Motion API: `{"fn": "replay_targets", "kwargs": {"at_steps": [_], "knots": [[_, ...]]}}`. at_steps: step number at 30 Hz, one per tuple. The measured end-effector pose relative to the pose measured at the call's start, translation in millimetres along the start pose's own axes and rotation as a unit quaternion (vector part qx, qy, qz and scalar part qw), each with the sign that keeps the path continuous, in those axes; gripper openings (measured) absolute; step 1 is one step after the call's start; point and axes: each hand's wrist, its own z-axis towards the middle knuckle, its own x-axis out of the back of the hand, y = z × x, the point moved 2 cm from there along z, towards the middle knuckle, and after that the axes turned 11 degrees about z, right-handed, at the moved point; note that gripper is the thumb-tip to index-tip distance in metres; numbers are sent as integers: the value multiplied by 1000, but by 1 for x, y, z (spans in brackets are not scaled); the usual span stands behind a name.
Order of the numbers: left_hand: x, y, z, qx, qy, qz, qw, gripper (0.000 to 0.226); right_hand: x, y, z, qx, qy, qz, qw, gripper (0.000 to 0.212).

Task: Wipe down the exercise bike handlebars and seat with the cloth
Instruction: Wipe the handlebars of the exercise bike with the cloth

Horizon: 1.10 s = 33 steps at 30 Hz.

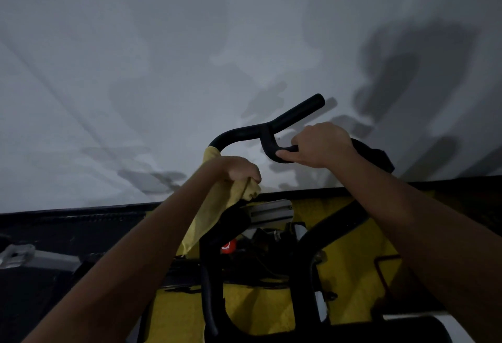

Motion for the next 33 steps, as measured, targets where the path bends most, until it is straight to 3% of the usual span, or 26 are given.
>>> {"fn": "replay_targets", "kwargs": {"at_steps": [2,4,7,10,15,22,26,29,33], "knots": [[-2,-4,0,-23,18,-17,999,25,0,0,0,-2,-2,2,1000,73],[-12,-19,-7,-25,122,-60,990,33,0,1,1,0,-5,-3,1000,74],[-34,-44,-33,-120,340,-61,931,56,-3,2,2,3,2,-10,1000,75],[-50,-59,-49,-204,411,-81,885,52,-5,3,3,3,8,-7,1000,76],[-76,-83,-42,-97,366,-232,896,46,-5,2,3,0,10,3,1000,66],[-31,-77,-4,-14,305,-242,921,48,-3,2,3,3,7,3,1000,66],[-1,-76,21,79,272,-206,937,46,-1,-1,1,4,3,7,1000,65],[6,-71,31,121,282,-158,939,45,0,-3,0,-4,-5,9,1000,65],[-3,-74,25,153,260,-197,933,48,1,-3,-1,-11,-13,0,1000,74]]}}
